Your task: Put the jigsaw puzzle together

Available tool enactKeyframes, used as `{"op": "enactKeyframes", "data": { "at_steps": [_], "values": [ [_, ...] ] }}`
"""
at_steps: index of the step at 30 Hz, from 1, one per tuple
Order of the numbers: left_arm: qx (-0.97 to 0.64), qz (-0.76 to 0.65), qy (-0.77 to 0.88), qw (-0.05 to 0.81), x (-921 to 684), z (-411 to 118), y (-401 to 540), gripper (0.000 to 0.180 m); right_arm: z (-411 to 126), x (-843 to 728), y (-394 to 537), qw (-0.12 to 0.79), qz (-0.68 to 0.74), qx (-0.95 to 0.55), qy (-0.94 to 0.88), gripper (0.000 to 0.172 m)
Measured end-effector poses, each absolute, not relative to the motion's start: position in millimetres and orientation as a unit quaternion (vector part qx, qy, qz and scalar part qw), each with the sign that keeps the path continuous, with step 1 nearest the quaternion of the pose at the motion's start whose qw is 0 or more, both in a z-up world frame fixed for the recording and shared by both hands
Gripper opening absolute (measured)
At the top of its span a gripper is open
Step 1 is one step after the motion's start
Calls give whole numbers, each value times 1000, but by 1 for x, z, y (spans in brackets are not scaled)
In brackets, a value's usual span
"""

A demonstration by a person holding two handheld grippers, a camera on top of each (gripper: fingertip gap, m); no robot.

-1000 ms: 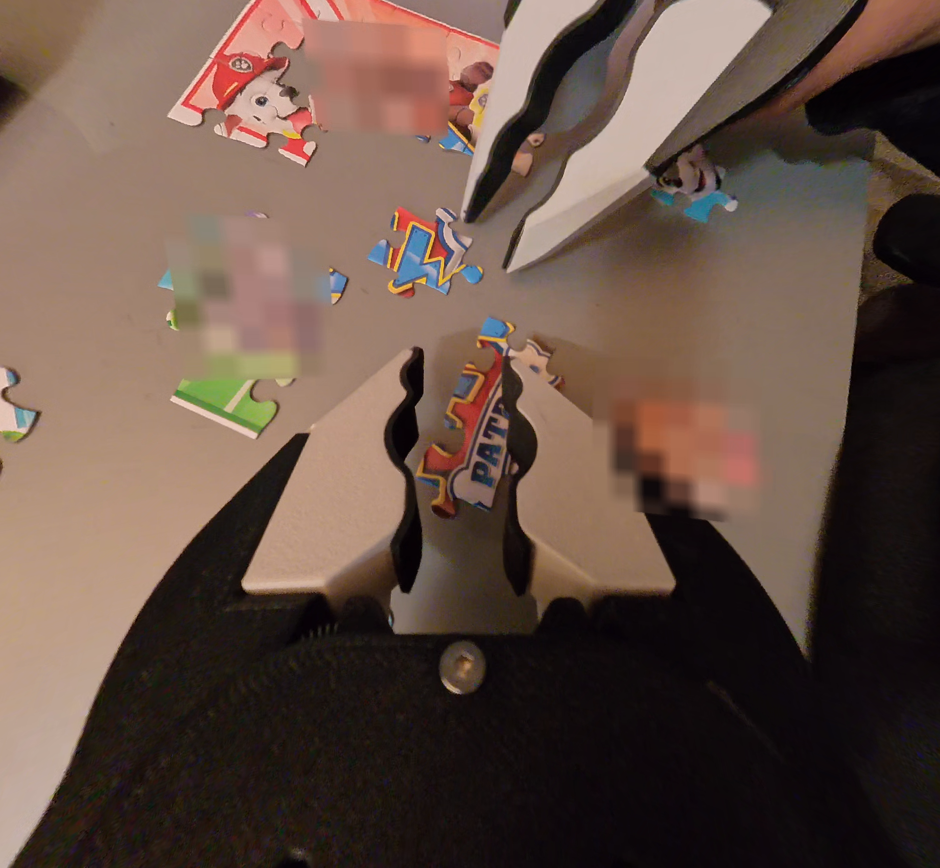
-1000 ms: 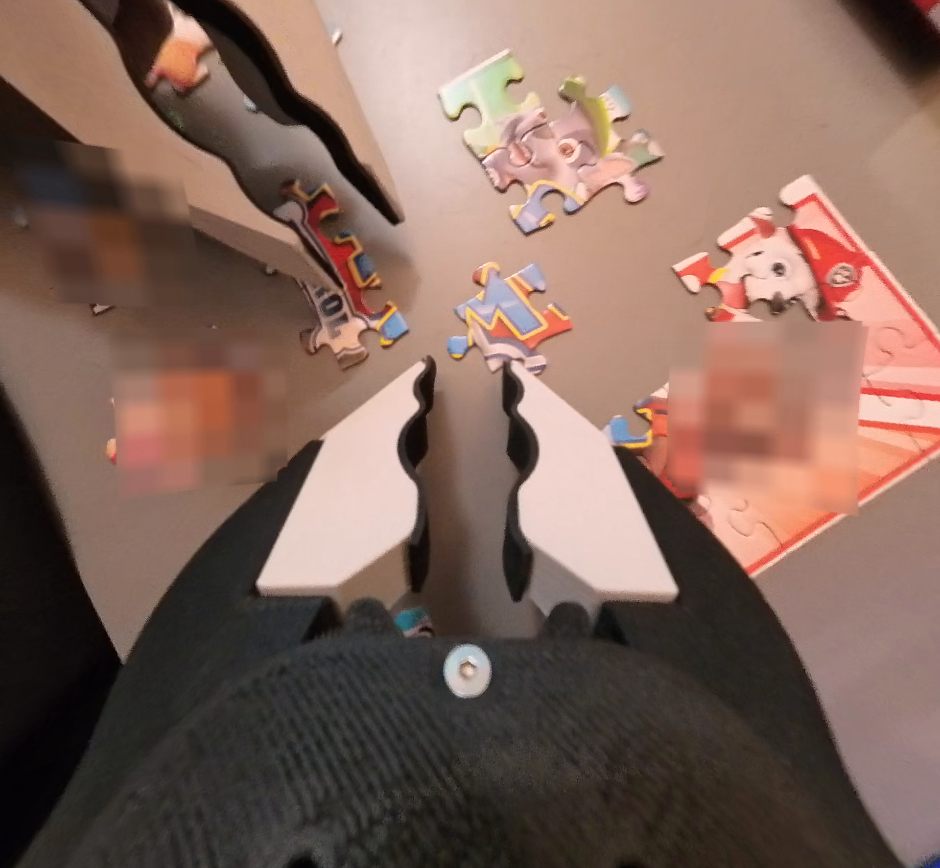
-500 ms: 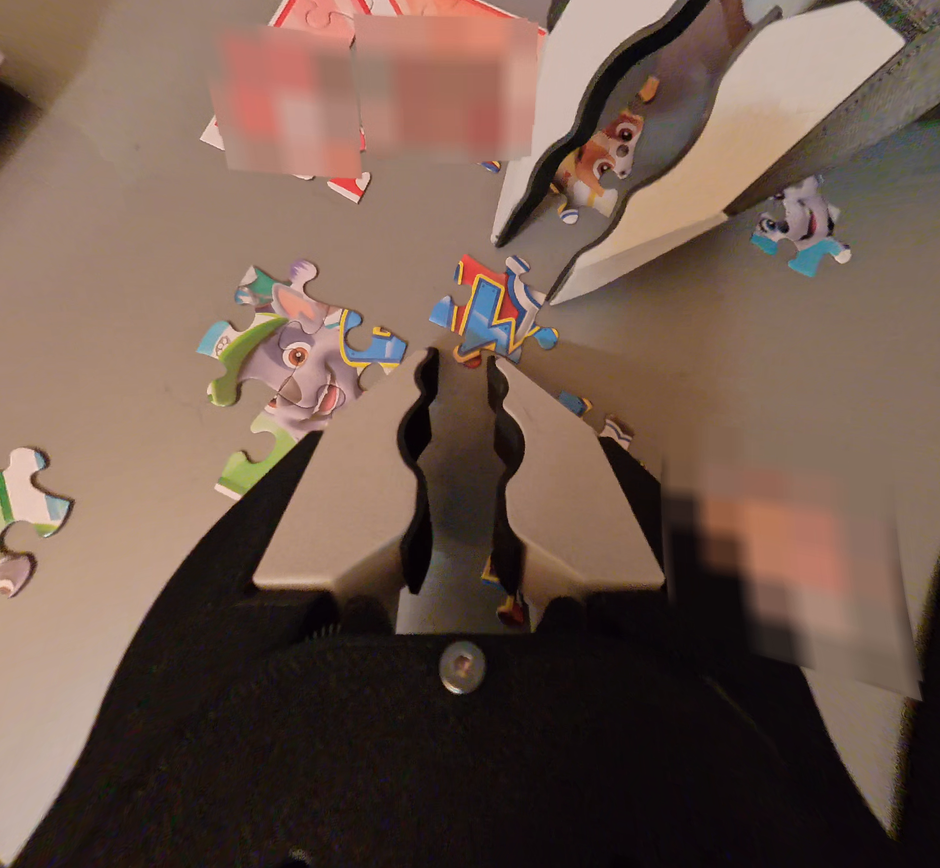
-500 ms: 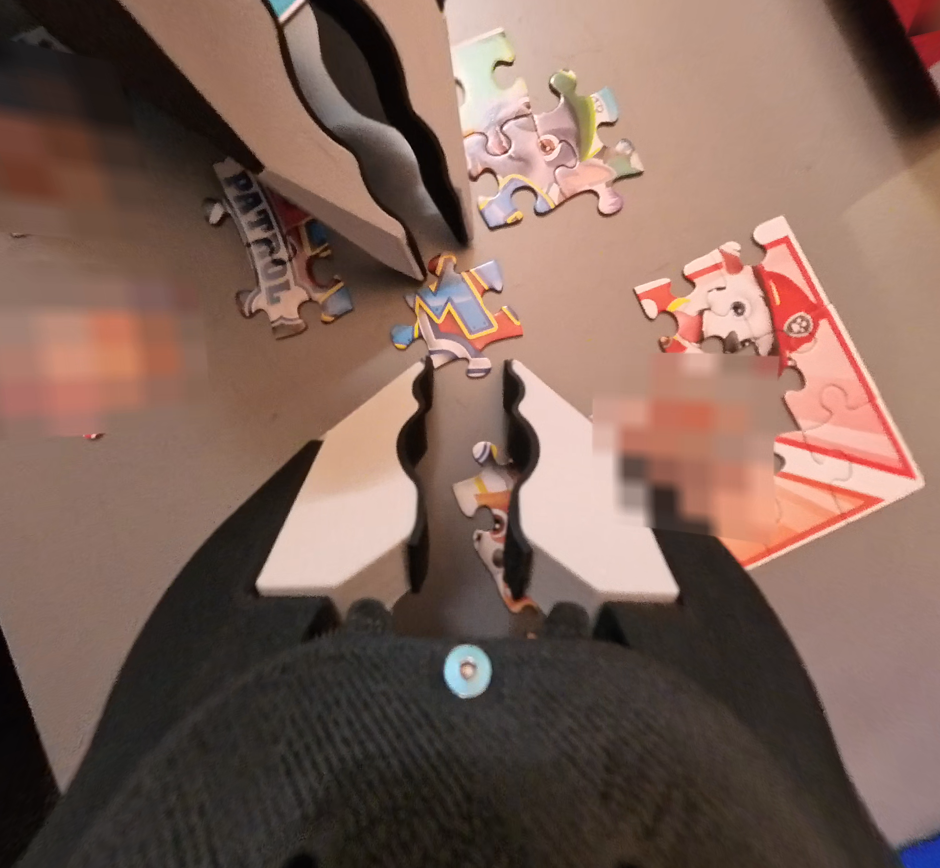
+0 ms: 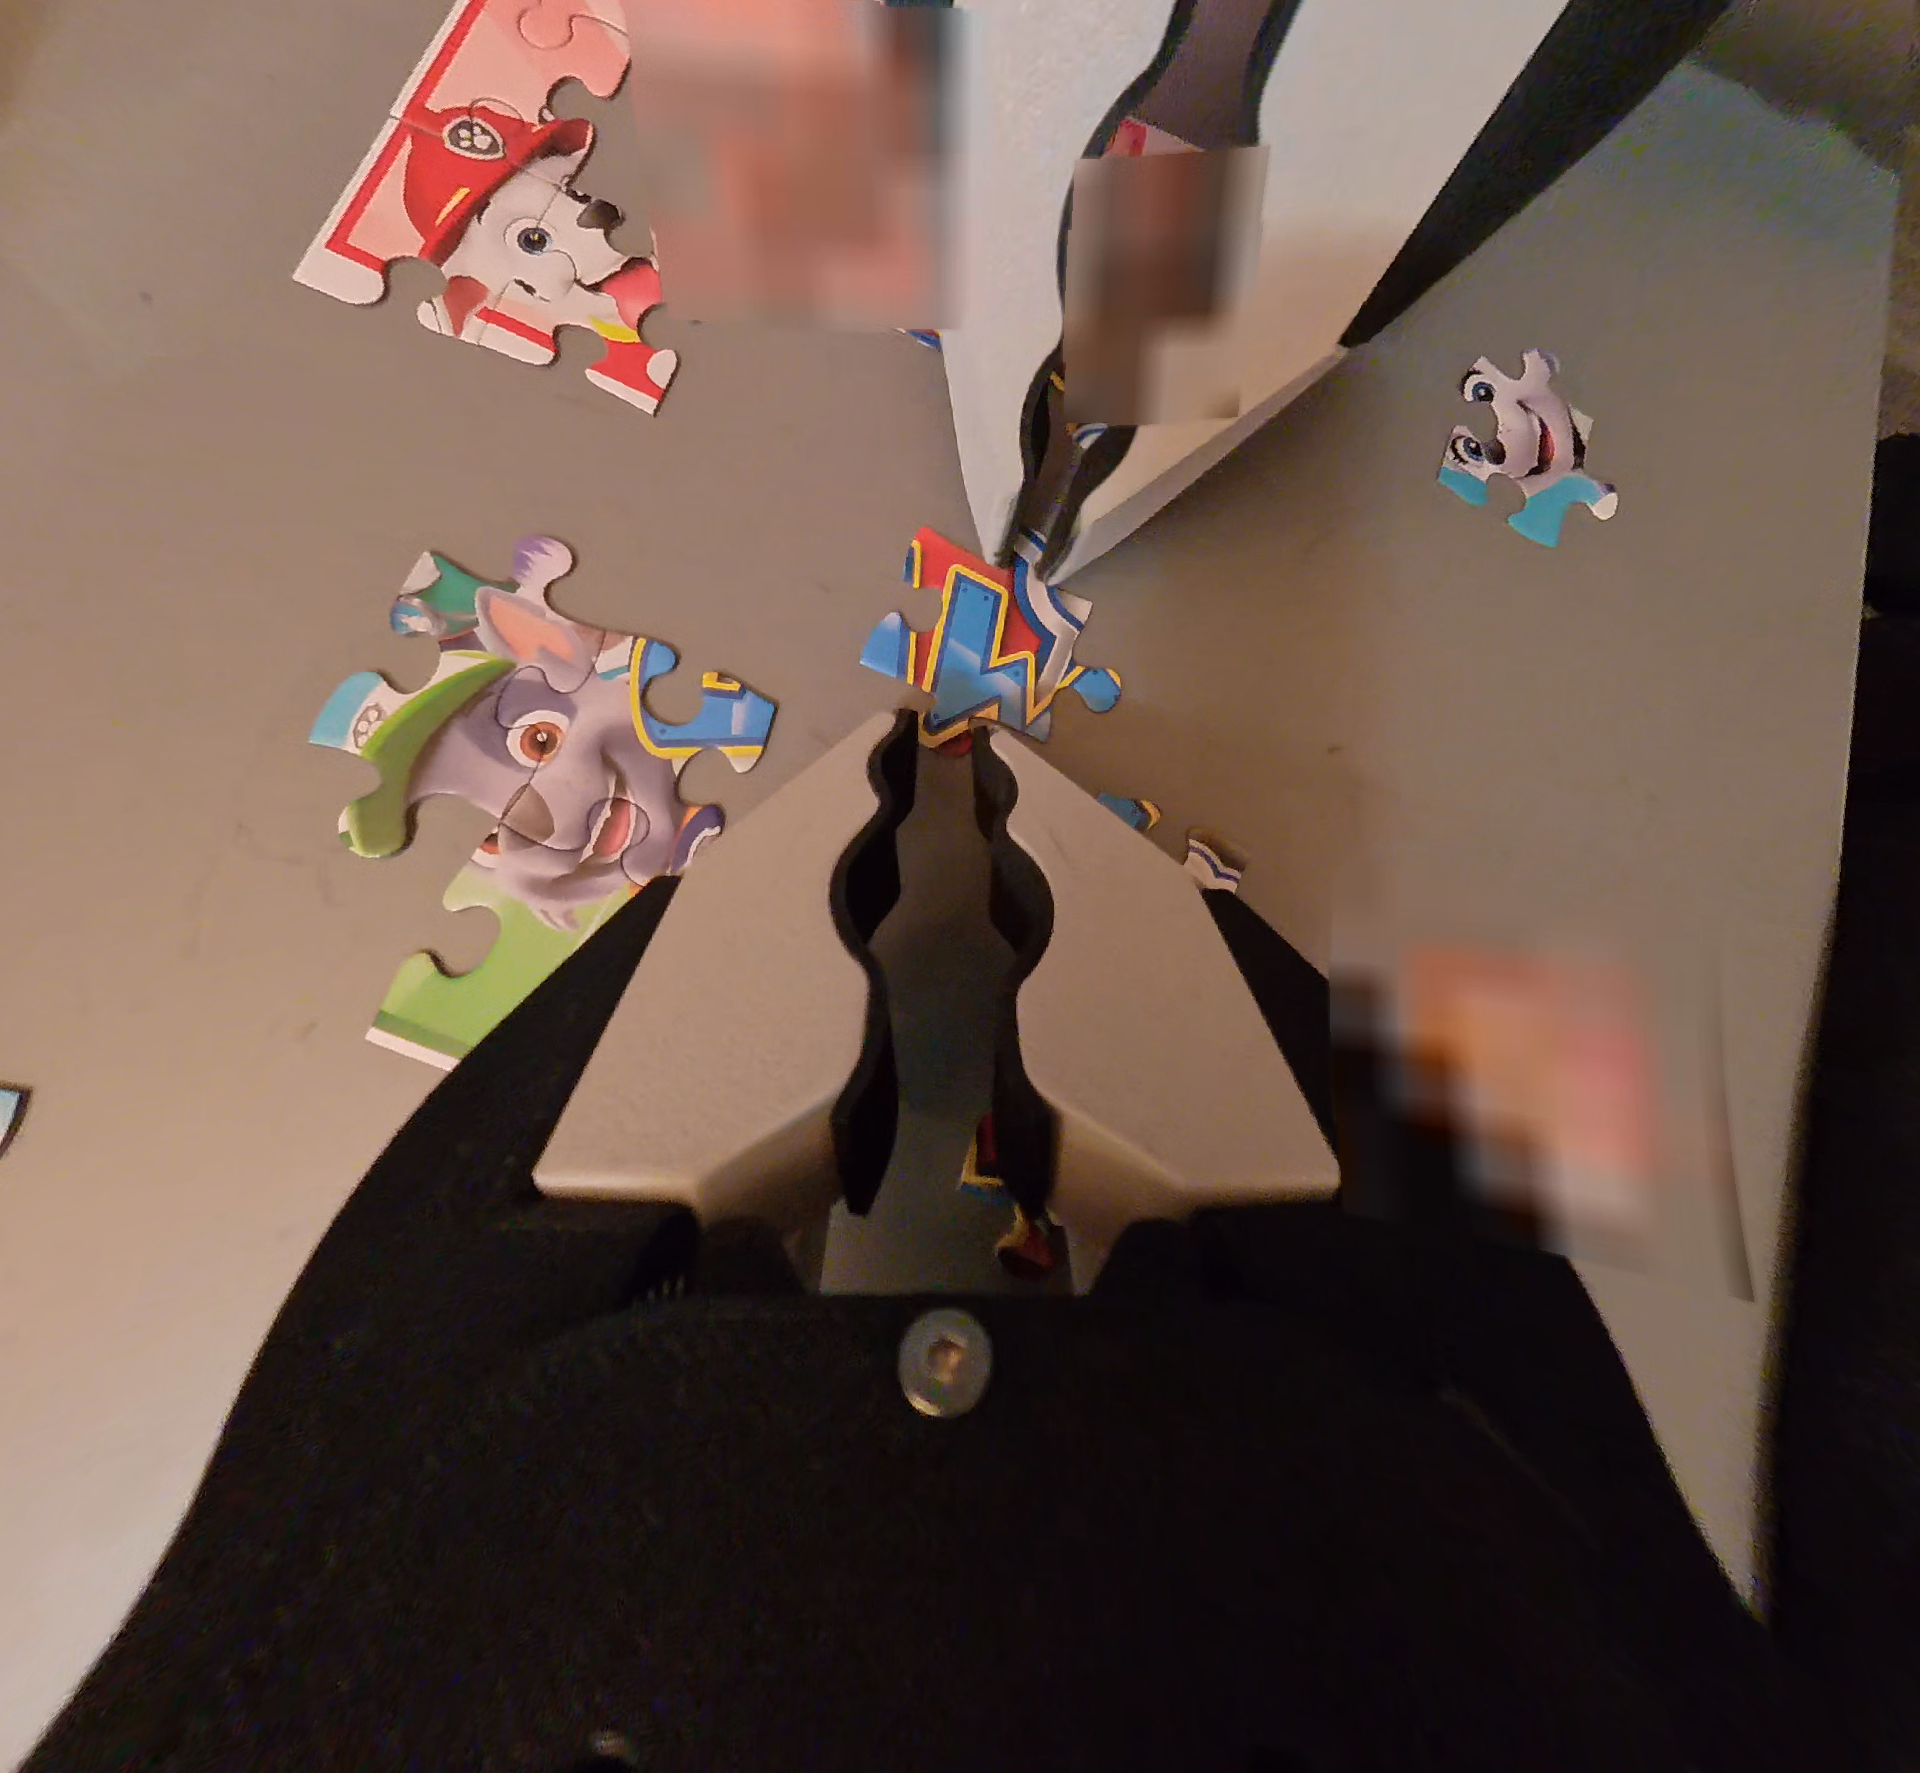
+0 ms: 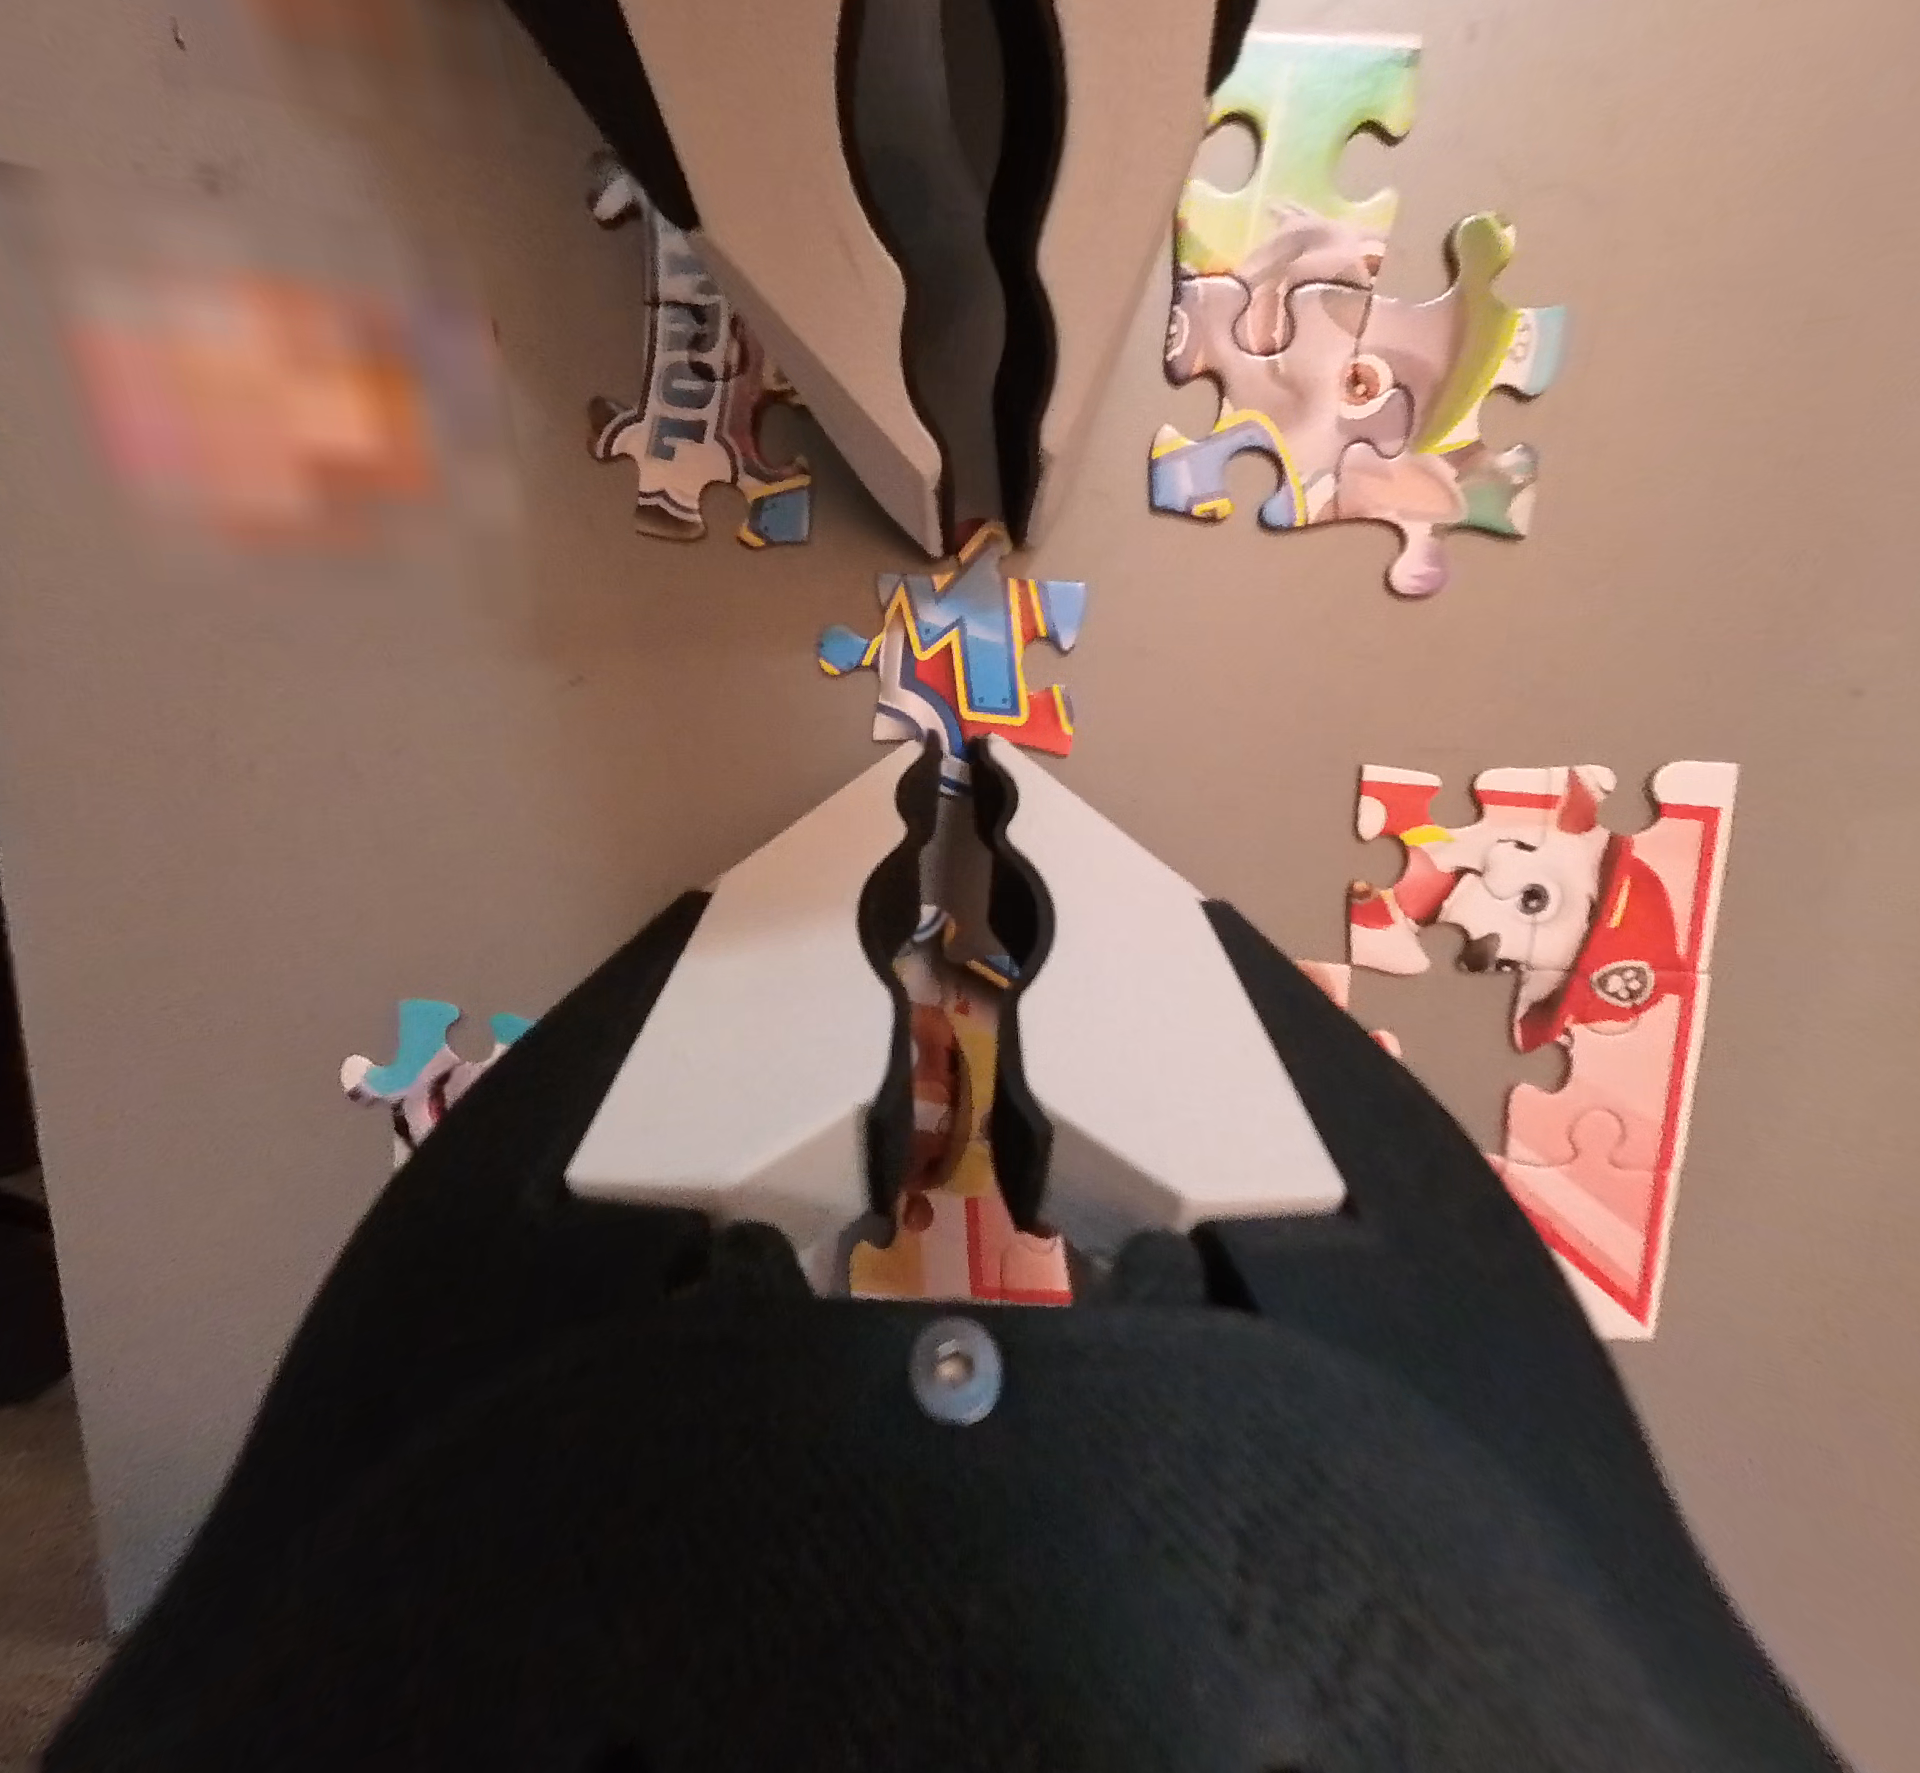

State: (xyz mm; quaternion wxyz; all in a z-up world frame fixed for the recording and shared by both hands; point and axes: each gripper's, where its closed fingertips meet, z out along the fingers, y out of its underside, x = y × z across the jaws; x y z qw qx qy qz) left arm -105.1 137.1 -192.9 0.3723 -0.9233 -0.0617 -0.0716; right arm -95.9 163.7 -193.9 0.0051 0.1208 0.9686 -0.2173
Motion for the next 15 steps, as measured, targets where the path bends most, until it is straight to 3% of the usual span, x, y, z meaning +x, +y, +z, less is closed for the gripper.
{"op": "enactKeyframes", "data": {
  "at_steps": [15],
  "values": [
    [-899,-116,-82,415,-104,-174,131,15,-181,-85,166,-25,-244,159,956,2]
  ]
}}
